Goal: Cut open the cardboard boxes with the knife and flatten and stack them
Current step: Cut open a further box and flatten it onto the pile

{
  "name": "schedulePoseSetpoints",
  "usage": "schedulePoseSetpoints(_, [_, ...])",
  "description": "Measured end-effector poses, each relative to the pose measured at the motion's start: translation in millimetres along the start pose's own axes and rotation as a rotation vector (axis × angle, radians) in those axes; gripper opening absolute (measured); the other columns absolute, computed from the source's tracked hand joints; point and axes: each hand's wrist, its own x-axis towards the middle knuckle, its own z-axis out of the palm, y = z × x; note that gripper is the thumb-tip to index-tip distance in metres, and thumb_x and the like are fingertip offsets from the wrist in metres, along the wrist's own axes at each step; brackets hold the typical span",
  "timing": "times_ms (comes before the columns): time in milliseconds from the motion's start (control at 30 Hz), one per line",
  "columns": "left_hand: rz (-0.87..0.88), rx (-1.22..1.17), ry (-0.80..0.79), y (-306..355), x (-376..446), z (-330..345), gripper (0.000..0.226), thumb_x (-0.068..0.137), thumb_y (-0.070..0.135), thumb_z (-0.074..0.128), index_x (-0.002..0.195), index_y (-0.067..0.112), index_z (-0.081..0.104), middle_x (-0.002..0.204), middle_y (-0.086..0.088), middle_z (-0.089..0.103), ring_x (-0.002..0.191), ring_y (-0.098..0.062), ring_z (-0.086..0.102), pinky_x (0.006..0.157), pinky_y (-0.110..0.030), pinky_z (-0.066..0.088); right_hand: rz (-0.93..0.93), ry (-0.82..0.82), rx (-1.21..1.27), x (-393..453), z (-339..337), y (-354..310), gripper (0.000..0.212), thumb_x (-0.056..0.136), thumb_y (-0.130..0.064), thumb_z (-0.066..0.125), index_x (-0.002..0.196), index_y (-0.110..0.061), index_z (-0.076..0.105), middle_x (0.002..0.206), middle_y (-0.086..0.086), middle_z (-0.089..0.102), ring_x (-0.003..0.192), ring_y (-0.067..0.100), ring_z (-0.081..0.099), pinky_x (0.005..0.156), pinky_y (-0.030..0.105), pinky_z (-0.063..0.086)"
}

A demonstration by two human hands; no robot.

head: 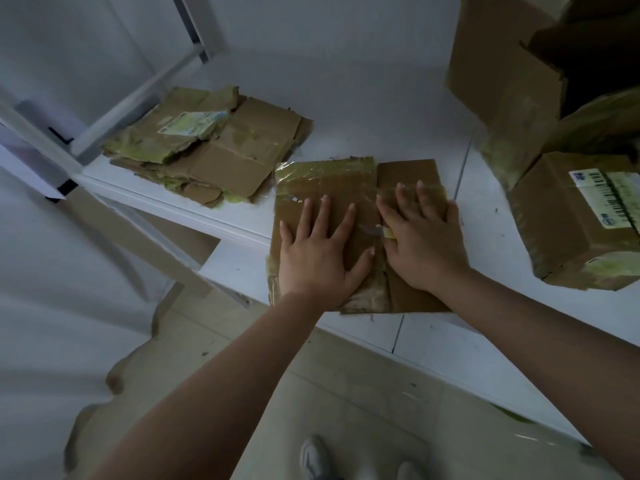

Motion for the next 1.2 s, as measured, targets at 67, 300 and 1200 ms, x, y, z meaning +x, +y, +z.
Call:
schedulePoseSetpoints(67, [-0.006, 0.008, 0.053, 0, -2, 1, 0.071, 0.088, 0.071, 0.013, 0.152, 0.039, 0.015, 0.161, -0.004, 0.014, 0.149, -0.03, 0.007, 0.115, -0.059, 0.015, 0.01, 0.03, 0.026, 1, 0, 0, 0.059, 0.096, -0.045, 0.026, 0.151, -0.034, 0.007, 0.16, 0.0, 0.0, 0.147, 0.027, -0.007, 0.113, 0.059, 0.008])
schedulePoseSetpoints(300, [0.012, 0.002, -0.18, 0, 2, -17, 0.07, 0.091, 0.069, 0.016, 0.152, 0.039, 0.0, 0.162, -0.002, -0.004, 0.149, -0.027, -0.008, 0.117, -0.058, 0.004, 0.004, -0.101, 0.251, 3, -15, 7, 0.054, 0.098, -0.049, 0.033, 0.149, -0.038, 0.021, 0.16, -0.005, 0.004, 0.147, 0.023, -0.008, 0.115, 0.055, 0.0])
schedulePoseSetpoints(1200, [-0.414, -0.252, 0.093, 6, -24, -109, 0.096, 0.068, 0.076, 0.063, 0.146, 0.031, 0.03, 0.129, -0.013, 0.04, 0.116, -0.033, 0.05, 0.089, -0.043, 0.046, 0.381, 0.25, 0.503, -41, -70, 16, 0.038, 0.096, -0.019, 0.048, 0.133, -0.019, 0.045, 0.131, 0.022, 0.028, 0.1, 0.043, 0.052, 0.082, 0.038, 0.043])
